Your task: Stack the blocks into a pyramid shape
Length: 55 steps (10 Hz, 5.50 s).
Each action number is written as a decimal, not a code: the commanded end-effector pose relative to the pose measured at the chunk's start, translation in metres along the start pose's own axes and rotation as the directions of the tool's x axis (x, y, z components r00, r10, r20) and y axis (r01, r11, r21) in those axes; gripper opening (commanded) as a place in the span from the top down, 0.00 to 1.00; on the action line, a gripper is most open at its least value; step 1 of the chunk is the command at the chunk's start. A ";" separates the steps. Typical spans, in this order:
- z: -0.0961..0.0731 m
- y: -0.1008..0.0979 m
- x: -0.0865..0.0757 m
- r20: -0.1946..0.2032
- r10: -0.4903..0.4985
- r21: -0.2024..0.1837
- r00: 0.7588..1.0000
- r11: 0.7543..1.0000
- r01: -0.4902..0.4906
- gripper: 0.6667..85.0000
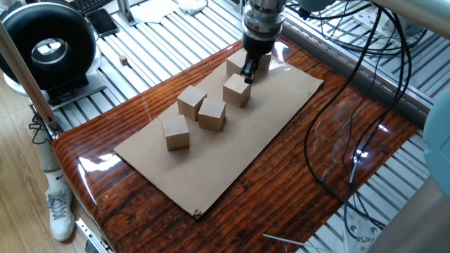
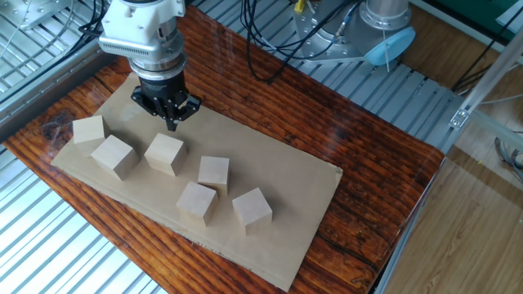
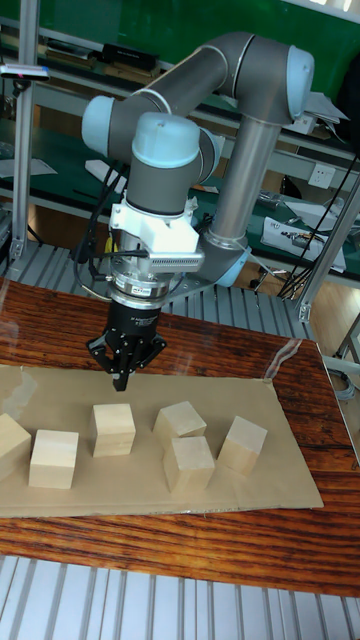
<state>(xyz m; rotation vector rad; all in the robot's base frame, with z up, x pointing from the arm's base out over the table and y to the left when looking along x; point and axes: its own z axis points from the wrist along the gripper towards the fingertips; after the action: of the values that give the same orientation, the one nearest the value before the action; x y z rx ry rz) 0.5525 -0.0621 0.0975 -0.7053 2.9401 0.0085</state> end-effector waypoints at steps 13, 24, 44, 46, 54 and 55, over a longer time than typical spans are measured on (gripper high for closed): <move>0.003 -0.018 0.025 -0.105 -0.089 -0.078 0.990 0.994 0.081 0.91; 0.000 -0.030 0.066 -0.189 -0.162 -0.112 0.969 0.983 0.143 0.91; 0.036 -0.034 0.022 -0.127 -0.135 -0.110 0.983 0.986 0.122 0.91; 0.043 -0.034 0.016 -0.117 -0.131 -0.117 0.985 0.986 0.117 0.91; 0.042 -0.018 -0.024 -0.041 0.052 -0.174 0.998 0.983 -0.058 0.92; 0.040 -0.016 -0.030 -0.037 0.073 -0.179 0.997 0.981 -0.078 0.92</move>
<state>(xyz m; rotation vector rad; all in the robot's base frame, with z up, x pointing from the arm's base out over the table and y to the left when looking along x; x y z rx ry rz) 0.5800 -0.0746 0.0555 -0.7255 3.0266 0.2152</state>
